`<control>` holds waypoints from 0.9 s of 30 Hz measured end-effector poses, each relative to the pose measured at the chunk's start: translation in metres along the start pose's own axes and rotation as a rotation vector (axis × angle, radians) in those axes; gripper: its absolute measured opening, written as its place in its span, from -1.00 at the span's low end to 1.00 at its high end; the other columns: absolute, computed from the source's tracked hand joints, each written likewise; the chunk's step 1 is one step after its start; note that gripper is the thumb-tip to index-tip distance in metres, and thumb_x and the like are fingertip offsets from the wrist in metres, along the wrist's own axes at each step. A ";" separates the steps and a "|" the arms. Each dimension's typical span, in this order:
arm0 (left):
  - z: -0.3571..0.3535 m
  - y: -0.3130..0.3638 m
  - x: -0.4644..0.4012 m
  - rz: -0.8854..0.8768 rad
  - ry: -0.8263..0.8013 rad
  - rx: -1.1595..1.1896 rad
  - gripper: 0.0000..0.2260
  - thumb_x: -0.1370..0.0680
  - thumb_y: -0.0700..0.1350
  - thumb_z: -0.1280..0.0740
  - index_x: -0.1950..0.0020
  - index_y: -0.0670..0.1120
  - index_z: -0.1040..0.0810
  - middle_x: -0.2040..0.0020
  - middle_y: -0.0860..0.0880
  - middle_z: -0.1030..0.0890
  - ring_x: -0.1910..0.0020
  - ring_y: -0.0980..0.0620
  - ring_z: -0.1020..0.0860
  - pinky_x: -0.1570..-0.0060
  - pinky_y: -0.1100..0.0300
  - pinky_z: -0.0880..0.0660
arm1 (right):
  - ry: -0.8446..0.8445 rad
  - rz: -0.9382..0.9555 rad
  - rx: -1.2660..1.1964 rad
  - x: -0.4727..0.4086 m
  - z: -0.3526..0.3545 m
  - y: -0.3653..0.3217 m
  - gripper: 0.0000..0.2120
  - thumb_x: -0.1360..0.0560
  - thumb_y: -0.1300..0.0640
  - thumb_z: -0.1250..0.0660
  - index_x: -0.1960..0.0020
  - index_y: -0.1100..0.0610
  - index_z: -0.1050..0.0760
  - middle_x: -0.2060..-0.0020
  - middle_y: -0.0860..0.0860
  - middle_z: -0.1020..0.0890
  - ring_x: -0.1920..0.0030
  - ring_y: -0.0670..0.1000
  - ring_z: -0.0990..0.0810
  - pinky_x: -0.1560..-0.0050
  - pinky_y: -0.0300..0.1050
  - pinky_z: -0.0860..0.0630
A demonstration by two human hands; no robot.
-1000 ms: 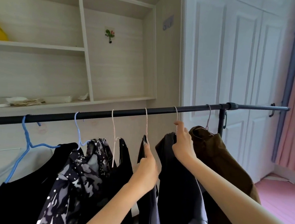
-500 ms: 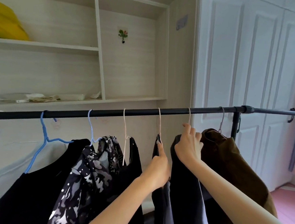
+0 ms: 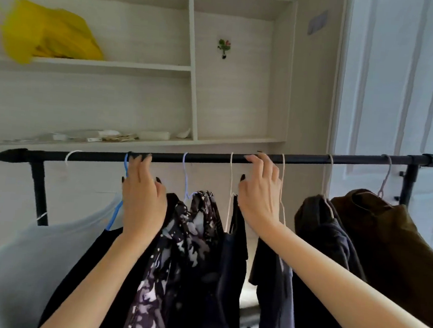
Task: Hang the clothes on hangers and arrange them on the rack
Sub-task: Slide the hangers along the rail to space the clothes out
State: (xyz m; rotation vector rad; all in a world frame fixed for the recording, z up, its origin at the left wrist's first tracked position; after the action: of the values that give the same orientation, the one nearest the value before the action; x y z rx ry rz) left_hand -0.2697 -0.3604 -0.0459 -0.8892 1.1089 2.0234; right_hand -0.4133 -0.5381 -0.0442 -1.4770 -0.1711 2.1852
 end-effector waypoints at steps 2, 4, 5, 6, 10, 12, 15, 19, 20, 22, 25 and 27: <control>0.018 -0.039 -0.009 0.046 0.013 -0.097 -0.53 -0.55 -0.33 -0.18 -0.46 -0.23 -0.24 -0.47 -0.19 -0.27 -0.49 -0.19 -0.24 -0.38 -0.12 -0.29 | -0.017 0.052 -0.013 0.003 -0.013 -0.026 -0.52 -0.46 0.30 -0.21 -0.37 0.14 -0.34 -0.40 0.10 -0.34 -0.40 0.14 -0.28 -0.30 0.07 -0.34; 0.040 -0.076 -0.013 0.120 0.007 -0.163 -0.53 -0.55 -0.32 -0.17 -0.47 -0.22 -0.24 -0.48 -0.21 -0.25 -0.48 -0.21 -0.25 -0.37 -0.17 -0.29 | -0.039 0.110 -0.044 0.005 -0.027 -0.057 -0.53 -0.48 0.29 -0.21 -0.38 0.15 -0.34 -0.41 0.11 -0.36 -0.43 0.14 -0.26 -0.36 0.08 -0.29; 0.049 -0.091 -0.014 0.154 -0.002 -0.194 -0.54 -0.56 -0.31 -0.16 -0.48 -0.21 -0.23 -0.50 -0.21 -0.22 -0.48 -0.21 -0.25 -0.37 -0.17 -0.29 | -0.049 0.142 -0.050 0.005 -0.034 -0.070 -0.53 -0.48 0.28 -0.21 -0.39 0.15 -0.35 -0.40 0.10 -0.37 -0.45 0.14 -0.26 -0.38 0.08 -0.26; 0.059 -0.105 -0.013 0.178 -0.011 -0.227 -0.54 -0.57 -0.30 -0.15 -0.48 -0.21 -0.23 -0.51 -0.22 -0.21 -0.47 -0.21 -0.25 -0.36 -0.16 -0.30 | -0.057 0.179 -0.052 0.005 -0.041 -0.084 -0.53 -0.49 0.27 -0.21 -0.40 0.15 -0.35 -0.39 0.09 -0.40 -0.46 0.13 -0.26 -0.40 0.07 -0.24; 0.086 -0.143 -0.010 0.199 -0.036 -0.345 -0.55 -0.58 -0.26 -0.18 -0.47 -0.20 -0.24 -0.49 -0.22 -0.22 -0.34 -0.25 -0.40 -0.29 -0.16 -0.37 | -0.111 0.280 -0.029 0.003 -0.068 -0.130 -0.57 -0.54 0.20 -0.18 -0.41 0.14 -0.34 -0.37 0.06 -0.43 -0.49 0.12 -0.22 -0.46 0.11 -0.17; 0.097 -0.154 -0.010 0.185 -0.047 -0.394 -0.54 -0.58 -0.25 -0.19 -0.48 -0.18 -0.23 -0.48 -0.21 -0.23 -0.31 -0.25 -0.43 -0.26 -0.16 -0.40 | -0.156 0.306 -0.010 0.003 -0.082 -0.148 -0.57 -0.56 0.17 -0.15 -0.43 0.13 -0.32 -0.38 0.06 -0.43 -0.52 0.11 -0.18 -0.48 0.14 -0.11; 0.112 -0.169 -0.007 0.235 -0.103 -0.370 -0.54 -0.62 -0.16 -0.13 -0.51 -0.12 -0.16 -0.50 -0.16 -0.21 -0.32 -0.23 -0.43 -0.20 -0.13 -0.43 | -0.231 0.325 -0.005 0.004 -0.102 -0.174 -0.56 -0.61 0.13 -0.11 -0.48 0.11 -0.25 -0.43 0.04 -0.38 -0.54 0.09 -0.12 -0.50 0.16 -0.01; 0.114 -0.208 0.013 0.361 -0.388 -0.413 -0.61 -0.65 -0.04 -0.05 -0.47 -0.11 -0.23 -0.25 -0.21 -0.53 -0.17 -0.26 -0.52 -0.09 -0.02 -0.45 | -0.286 0.337 0.057 0.010 -0.126 -0.196 -0.53 -0.62 0.06 -0.08 -0.51 0.09 -0.19 -0.48 0.06 -0.28 -0.56 0.10 -0.05 -0.48 0.25 0.03; 0.115 -0.218 0.018 0.372 -0.448 -0.452 -0.64 -0.66 -0.02 -0.02 -0.42 -0.10 -0.29 -0.16 -0.23 -0.58 -0.11 -0.26 -0.54 -0.03 0.01 -0.45 | -0.295 0.339 0.080 0.012 -0.131 -0.200 -0.52 -0.62 0.05 -0.07 -0.52 0.09 -0.17 -0.50 0.07 -0.24 -0.56 0.10 -0.02 -0.48 0.26 0.03; 0.115 -0.232 0.023 0.381 -0.491 -0.491 -0.66 -0.66 0.01 0.02 -0.33 -0.08 -0.38 -0.09 -0.24 -0.60 -0.08 -0.27 -0.55 0.05 0.04 -0.41 | -0.312 0.339 0.125 0.016 -0.138 -0.206 -0.50 -0.62 0.04 -0.05 -0.54 0.07 -0.10 -0.53 0.09 -0.17 -0.57 0.11 0.04 -0.49 0.27 0.04; 0.113 -0.236 0.022 0.374 -0.492 -0.419 -0.64 -0.66 0.02 0.03 -0.35 -0.06 -0.39 -0.10 -0.24 -0.60 -0.09 -0.27 -0.54 0.03 0.05 -0.42 | -0.324 0.329 0.145 0.015 -0.142 -0.209 -0.48 -0.63 0.03 -0.02 -0.56 0.05 -0.03 -0.55 0.09 -0.10 -0.57 0.10 0.09 -0.49 0.27 0.07; 0.111 -0.234 0.021 0.380 -0.481 -0.325 -0.62 -0.66 0.00 0.00 -0.44 -0.07 -0.31 -0.19 -0.25 -0.57 -0.15 -0.28 -0.52 -0.11 -0.01 -0.46 | -0.326 0.313 0.106 0.014 -0.137 -0.209 -0.48 -0.63 0.03 -0.03 -0.56 0.05 -0.04 -0.55 0.08 -0.10 -0.57 0.09 0.09 -0.49 0.28 0.06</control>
State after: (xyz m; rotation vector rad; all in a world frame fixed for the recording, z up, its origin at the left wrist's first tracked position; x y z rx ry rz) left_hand -0.1228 -0.1591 -0.1187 -0.3077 0.7263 2.6006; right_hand -0.2263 -0.3721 -0.0346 -1.1428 0.0729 2.6348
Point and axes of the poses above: each hand's wrist, its own x-axis away from the middle knuckle, its own z-axis out of the back of the hand, y = z × x, the point moved 4 cm from there along -x, towards the middle knuckle
